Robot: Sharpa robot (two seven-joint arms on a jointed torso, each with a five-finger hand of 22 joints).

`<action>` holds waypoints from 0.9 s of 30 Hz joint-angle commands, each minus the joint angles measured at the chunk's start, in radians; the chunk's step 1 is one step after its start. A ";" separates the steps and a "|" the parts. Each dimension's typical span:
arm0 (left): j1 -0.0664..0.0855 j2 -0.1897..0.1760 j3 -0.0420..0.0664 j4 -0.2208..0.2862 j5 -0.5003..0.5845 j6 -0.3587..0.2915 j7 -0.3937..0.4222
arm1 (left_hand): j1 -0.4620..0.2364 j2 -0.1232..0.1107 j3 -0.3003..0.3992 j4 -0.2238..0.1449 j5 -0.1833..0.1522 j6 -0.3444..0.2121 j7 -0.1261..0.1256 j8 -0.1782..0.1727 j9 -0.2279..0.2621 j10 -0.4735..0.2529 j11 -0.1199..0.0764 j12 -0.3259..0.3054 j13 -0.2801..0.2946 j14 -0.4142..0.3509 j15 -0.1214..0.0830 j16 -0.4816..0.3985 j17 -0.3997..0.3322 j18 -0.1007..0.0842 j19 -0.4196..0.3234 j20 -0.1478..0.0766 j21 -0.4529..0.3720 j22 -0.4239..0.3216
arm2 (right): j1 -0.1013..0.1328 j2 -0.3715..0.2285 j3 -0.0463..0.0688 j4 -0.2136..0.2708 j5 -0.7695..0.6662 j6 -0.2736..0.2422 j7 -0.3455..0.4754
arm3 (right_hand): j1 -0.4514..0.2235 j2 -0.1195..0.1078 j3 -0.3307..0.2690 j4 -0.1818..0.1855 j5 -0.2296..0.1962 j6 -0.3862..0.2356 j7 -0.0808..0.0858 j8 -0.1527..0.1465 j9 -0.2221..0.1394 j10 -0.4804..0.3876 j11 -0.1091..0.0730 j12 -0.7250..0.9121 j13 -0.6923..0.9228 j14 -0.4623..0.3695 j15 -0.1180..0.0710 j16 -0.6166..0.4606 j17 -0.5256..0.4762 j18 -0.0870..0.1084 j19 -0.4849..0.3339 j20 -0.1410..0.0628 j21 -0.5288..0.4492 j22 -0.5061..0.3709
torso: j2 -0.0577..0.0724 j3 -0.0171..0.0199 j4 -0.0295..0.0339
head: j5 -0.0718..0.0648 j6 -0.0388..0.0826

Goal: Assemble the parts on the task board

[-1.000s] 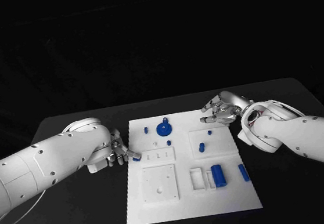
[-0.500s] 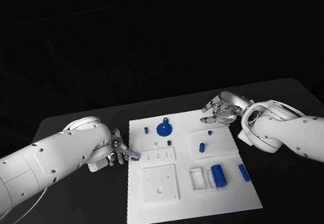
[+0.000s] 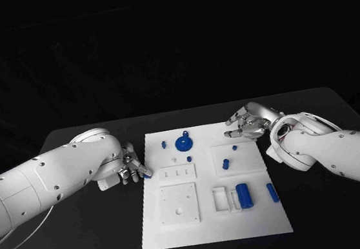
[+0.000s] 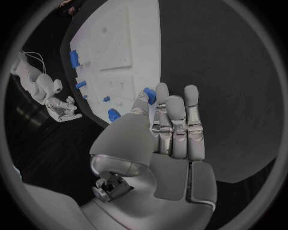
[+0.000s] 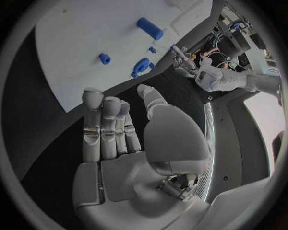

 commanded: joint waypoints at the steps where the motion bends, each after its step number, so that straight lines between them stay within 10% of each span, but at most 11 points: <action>1: -0.017 -0.003 -0.011 0.000 0.040 0.042 -0.003 | 0.002 0.012 -0.009 0.001 0.019 -0.052 0.020 -0.006 -0.036 0.036 0.007 -0.006 0.001 -0.003 0.003 0.002 0.001 0.000 -0.002 0.006 -0.004 0.020 | -0.001 0.000 0.000 0.001 -0.001 0.008 0.008 | -0.012 0.000 0.007 -0.001 0.006 -0.001 0.003 -0.004 -0.001 0.001 0.001 -0.001 0.001 0.006 -0.003 -0.005 -0.001 0.014 0.043 0.000 0.005 0.054 | 0.000 -0.0001 0.0002 | 0.002 -0.001; 10: -0.017 -0.011 -0.011 -0.001 0.071 0.071 -0.001 | -0.015 0.012 -0.031 0.031 0.042 -0.083 0.029 -0.011 -0.035 0.033 0.010 -0.011 0.003 -0.007 0.008 0.002 0.000 0.003 -0.005 0.010 -0.005 0.020 | -0.002 0.001 0.000 0.001 0.001 0.007 0.009 | -0.013 0.000 0.007 -0.001 0.006 -0.001 0.003 -0.004 -0.001 0.002 0.001 -0.001 0.001 0.006 -0.003 -0.005 -0.001 0.014 0.043 0.000 0.005 0.054 | 0.000 0.0000 0.0000 | 0.007 -0.002; 18: -0.017 -0.015 -0.011 -0.002 0.094 0.085 0.003 | -0.002 0.028 -0.023 0.053 0.131 -0.099 0.032 -0.011 -0.036 0.031 0.012 -0.013 0.005 -0.009 0.009 0.003 0.000 0.005 -0.007 0.011 -0.004 0.020 | -0.003 0.001 0.000 0.001 0.003 0.005 0.010 | -0.013 0.000 0.006 0.000 0.005 -0.001 0.003 -0.004 -0.001 0.002 0.001 0.000 0.002 0.006 -0.003 -0.005 -0.001 0.014 0.043 0.000 0.005 0.054 | 0.000 0.0003 -0.0001 | 0.010 -0.002; 27: -0.017 -0.026 -0.011 0.001 0.108 0.043 0.022 | 0.071 0.055 0.065 -0.033 0.320 -0.056 0.022 -0.002 -0.036 0.038 0.007 -0.004 0.012 -0.002 0.002 0.018 0.008 0.008 -0.008 0.005 0.015 0.024 | -0.003 0.002 0.000 0.001 0.004 0.004 0.012 | -0.013 0.000 0.006 0.000 0.005 -0.001 0.003 -0.004 -0.001 0.002 0.001 0.000 0.002 0.006 -0.003 -0.005 -0.001 0.014 0.043 0.000 0.005 0.054 | 0.000 0.0008 -0.0002 | 0.012 -0.001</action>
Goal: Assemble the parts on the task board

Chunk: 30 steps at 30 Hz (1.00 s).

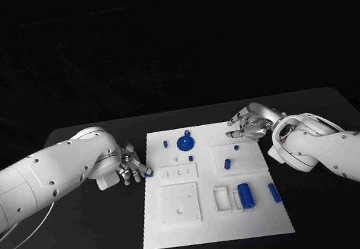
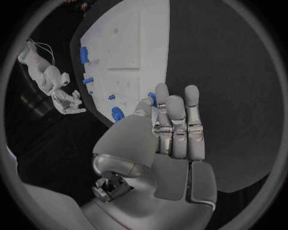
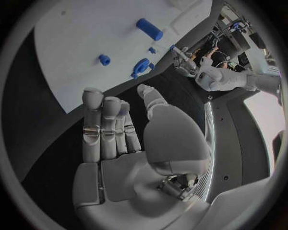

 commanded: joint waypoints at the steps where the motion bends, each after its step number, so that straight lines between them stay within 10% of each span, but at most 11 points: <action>1: -0.020 -0.005 -0.014 0.002 0.018 0.008 -0.005 | 0.028 0.015 0.067 -0.080 0.016 0.031 -0.008 0.007 -0.037 0.037 0.000 0.011 0.005 0.004 -0.005 0.009 0.005 0.010 -0.003 -0.004 0.021 0.024 | -0.001 0.000 0.000 0.002 0.000 0.004 0.010 | -0.013 0.000 0.006 0.000 0.005 -0.001 0.003 -0.004 -0.001 0.002 0.001 0.000 0.001 0.006 -0.003 -0.005 -0.001 0.014 0.043 0.000 0.005 0.054 | 0.000 0.0002 0.0003 | 0.001 0.000; 3: -0.020 -0.008 -0.014 0.003 0.021 -0.007 -0.001 | 0.004 -0.006 0.192 -0.121 -0.129 0.043 -0.008 0.000 -0.038 0.037 0.001 0.016 0.005 0.007 -0.006 0.013 0.009 0.011 -0.012 -0.006 0.044 0.024 | -0.001 0.000 0.000 0.002 0.000 0.004 0.010 | -0.013 0.000 0.006 0.000 0.005 -0.001 0.003 -0.004 -0.001 0.002 0.001 0.000 0.001 0.006 -0.003 -0.005 -0.001 0.014 0.043 0.000 0.005 0.054 | 0.000 0.0000 0.0003 | 0.001 0.000; 4: -0.020 -0.009 -0.014 0.004 0.023 -0.016 0.002 | -0.031 -0.041 0.290 -0.130 -0.143 0.054 -0.013 0.001 -0.037 0.038 0.001 0.022 0.006 0.009 -0.007 0.013 0.011 0.015 -0.017 -0.007 0.059 0.024 | -0.001 0.000 0.000 0.002 0.000 0.004 0.010 | -0.013 0.000 0.006 0.000 0.005 -0.001 0.003 -0.004 -0.001 0.002 0.001 0.000 0.001 0.006 -0.003 -0.005 -0.001 0.014 0.043 0.000 0.005 0.054 | 0.000 0.0000 0.0004 | 0.001 0.001; 12: -0.020 -0.025 -0.014 0.011 0.052 -0.078 0.021 | -0.068 -0.095 0.417 -0.155 -0.151 0.131 -0.030 0.025 -0.025 0.042 -0.008 0.051 0.004 0.019 -0.013 0.019 0.020 0.020 -0.029 -0.011 0.113 0.022 | -0.001 0.000 0.000 0.001 0.000 0.005 0.010 | -0.013 0.000 0.006 0.000 0.005 -0.001 0.003 -0.004 -0.001 0.002 0.001 0.000 0.001 0.006 -0.003 -0.005 -0.001 0.014 0.043 0.000 0.005 0.054 | 0.000 -0.0005 0.0004 | 0.003 0.002; 30: -0.020 -0.057 -0.013 0.025 0.142 -0.086 0.028 | -0.077 -0.119 0.356 -0.118 -0.179 0.128 -0.038 0.020 0.017 0.041 -0.012 0.048 -0.012 0.022 -0.017 0.008 0.019 0.010 -0.024 -0.014 0.103 0.016 | -0.003 0.001 0.000 -0.001 0.001 0.006 0.010 | -0.013 0.000 0.006 0.000 0.005 -0.001 0.003 -0.004 -0.001 0.002 0.001 0.000 0.001 0.006 -0.003 -0.005 -0.001 0.014 0.043 0.000 0.005 0.054 | 0.000 -0.0007 0.0004 | 0.004 0.006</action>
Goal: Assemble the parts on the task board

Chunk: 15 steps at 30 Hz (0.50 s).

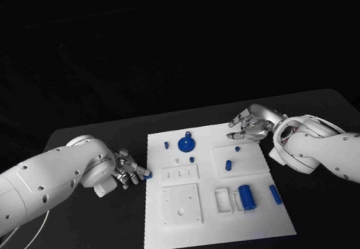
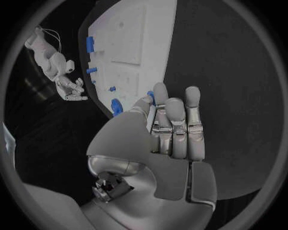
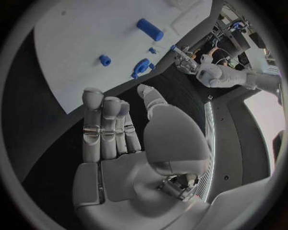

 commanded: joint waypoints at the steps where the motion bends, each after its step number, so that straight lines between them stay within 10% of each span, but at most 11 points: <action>1: -0.006 -0.004 -0.004 0.004 0.034 0.002 -0.012 | -0.003 -0.016 0.092 -0.101 -0.005 -0.006 -0.002 -0.007 -0.001 0.043 -0.010 -0.007 -0.001 0.007 -0.002 -0.007 -0.001 0.009 0.002 -0.003 -0.007 0.016 | -0.001 0.001 0.000 0.000 -0.002 0.006 0.009 | -0.013 0.000 0.006 0.000 0.005 -0.001 0.003 -0.004 -0.001 0.002 0.001 0.000 0.001 0.006 -0.003 -0.005 -0.001 0.014 0.043 0.000 0.005 0.054 | 0.000 0.0003 0.0002 | 0.001 0.000; 6: -0.006 -0.008 -0.004 0.005 0.040 0.002 -0.014 | -0.025 -0.049 0.060 -0.074 -0.016 -0.008 -0.005 -0.015 -0.008 0.043 -0.012 -0.010 0.000 0.008 -0.002 -0.008 -0.002 0.005 0.008 -0.004 -0.018 0.015 | -0.002 0.001 0.000 -0.001 -0.002 0.006 0.009 | -0.013 0.000 0.006 0.000 0.005 -0.001 0.003 -0.004 -0.001 0.002 0.001 0.000 0.001 0.006 -0.003 -0.005 -0.001 0.014 0.043 0.000 0.005 0.054 | 0.000 0.0006 0.0000 | 0.001 0.002; 15: -0.006 -0.005 -0.004 0.003 0.042 0.005 -0.022 | -0.066 -0.111 0.030 0.024 -0.177 -0.032 0.007 -0.040 -0.038 0.043 -0.009 -0.009 0.007 0.009 0.000 -0.012 -0.005 0.000 0.024 -0.003 -0.050 0.014 | -0.002 0.001 0.000 -0.001 -0.002 0.006 0.009 | -0.013 0.000 0.006 0.000 0.005 -0.001 0.003 -0.004 -0.001 0.002 0.001 0.000 0.001 0.006 -0.003 -0.005 -0.001 0.014 0.043 0.000 0.005 0.054 | 0.000 0.0008 -0.0001 | 0.000 0.003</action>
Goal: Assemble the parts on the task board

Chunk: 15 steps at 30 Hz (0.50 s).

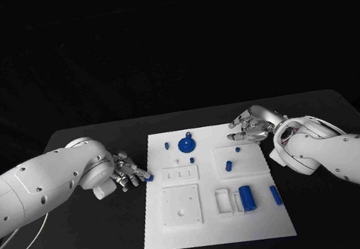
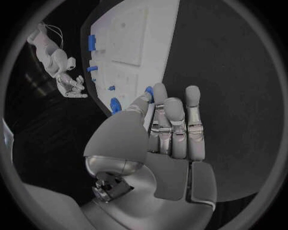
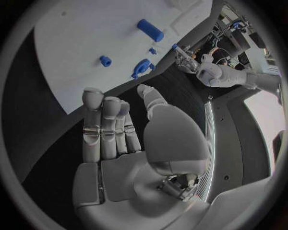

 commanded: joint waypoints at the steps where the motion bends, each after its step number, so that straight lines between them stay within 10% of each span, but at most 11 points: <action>1: -0.003 0.004 -0.001 0.001 0.011 0.007 -0.014 | -0.008 -0.024 -0.001 0.029 -0.044 -0.021 0.003 -0.006 -0.015 0.048 0.004 -0.001 0.002 0.004 0.006 -0.005 -0.001 0.000 0.009 0.003 -0.008 0.014 | -0.001 0.001 0.000 0.000 -0.002 0.006 0.009 | -0.013 0.000 0.006 0.000 0.005 -0.001 0.003 -0.004 -0.001 0.002 0.001 0.000 0.001 0.006 -0.003 -0.005 -0.001 0.014 0.043 0.000 0.005 0.054 | 0.000 0.0003 -0.0003 | -0.001 0.001; 4: -0.003 0.005 -0.001 0.001 0.009 0.006 -0.017 | -0.021 -0.046 -0.002 0.061 -0.107 -0.034 0.006 0.003 -0.019 0.048 0.006 0.001 0.004 0.004 0.008 -0.005 -0.002 0.001 0.012 0.005 -0.015 0.015 | -0.001 0.001 0.000 0.000 -0.002 0.006 0.009 | -0.013 0.000 0.006 0.000 0.005 -0.001 0.003 -0.004 -0.001 0.002 0.001 0.000 0.001 0.006 -0.003 -0.005 -0.001 0.014 0.043 0.000 0.005 0.054 | 0.000 0.0006 -0.0003 | -0.001 0.001; 15: -0.003 0.005 -0.001 0.000 -0.013 -0.003 -0.029 | -0.037 -0.093 0.008 0.114 -0.152 -0.056 0.007 0.027 -0.020 0.048 0.008 0.004 0.007 0.005 0.009 -0.004 -0.004 0.002 0.023 0.006 -0.032 0.018 | -0.001 0.000 0.000 0.000 -0.001 0.005 0.009 | -0.013 0.000 0.006 0.000 0.005 -0.001 0.003 -0.004 -0.001 0.002 0.001 0.000 0.001 0.006 -0.003 -0.005 -0.001 0.014 0.043 0.000 0.005 0.054 | 0.000 0.0006 -0.0001 | -0.004 0.002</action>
